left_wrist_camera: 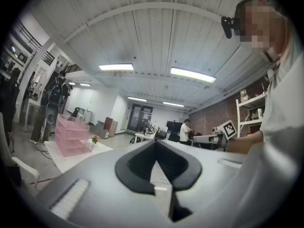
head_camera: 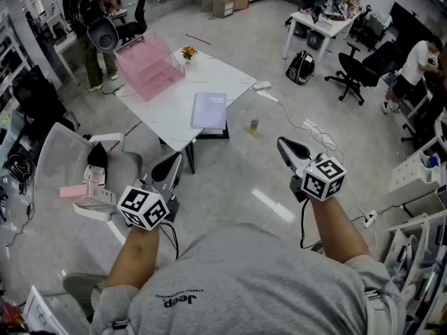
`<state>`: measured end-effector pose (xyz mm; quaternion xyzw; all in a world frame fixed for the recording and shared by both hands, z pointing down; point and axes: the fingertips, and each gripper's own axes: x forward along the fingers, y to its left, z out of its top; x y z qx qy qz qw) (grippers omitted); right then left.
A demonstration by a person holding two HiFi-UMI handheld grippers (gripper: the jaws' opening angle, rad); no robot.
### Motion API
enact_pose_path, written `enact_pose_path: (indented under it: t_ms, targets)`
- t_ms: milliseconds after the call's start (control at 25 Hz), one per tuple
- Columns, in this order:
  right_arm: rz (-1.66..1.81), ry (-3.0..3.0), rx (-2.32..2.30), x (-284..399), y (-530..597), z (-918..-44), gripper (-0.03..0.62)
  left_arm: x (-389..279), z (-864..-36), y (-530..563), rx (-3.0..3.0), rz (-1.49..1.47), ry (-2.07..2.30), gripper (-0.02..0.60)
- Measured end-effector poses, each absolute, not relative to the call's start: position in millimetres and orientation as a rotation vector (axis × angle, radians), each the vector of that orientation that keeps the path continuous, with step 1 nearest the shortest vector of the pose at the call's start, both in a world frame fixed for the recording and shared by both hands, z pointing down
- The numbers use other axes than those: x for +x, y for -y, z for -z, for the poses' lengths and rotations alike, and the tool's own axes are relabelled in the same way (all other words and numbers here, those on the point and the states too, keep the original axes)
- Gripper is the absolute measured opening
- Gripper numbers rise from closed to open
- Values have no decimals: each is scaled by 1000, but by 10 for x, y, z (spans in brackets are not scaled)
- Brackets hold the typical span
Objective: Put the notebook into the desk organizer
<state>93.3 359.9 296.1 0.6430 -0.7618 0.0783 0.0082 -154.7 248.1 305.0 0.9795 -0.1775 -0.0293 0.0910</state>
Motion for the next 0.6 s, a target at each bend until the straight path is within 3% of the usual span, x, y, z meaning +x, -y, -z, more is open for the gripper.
enact_pose_path:
  t_ms: [600]
  targets:
    - [-249,2389,1998,1135,-3639,-2934,2,-1326,-3003,-2542,2915,72,546,55]
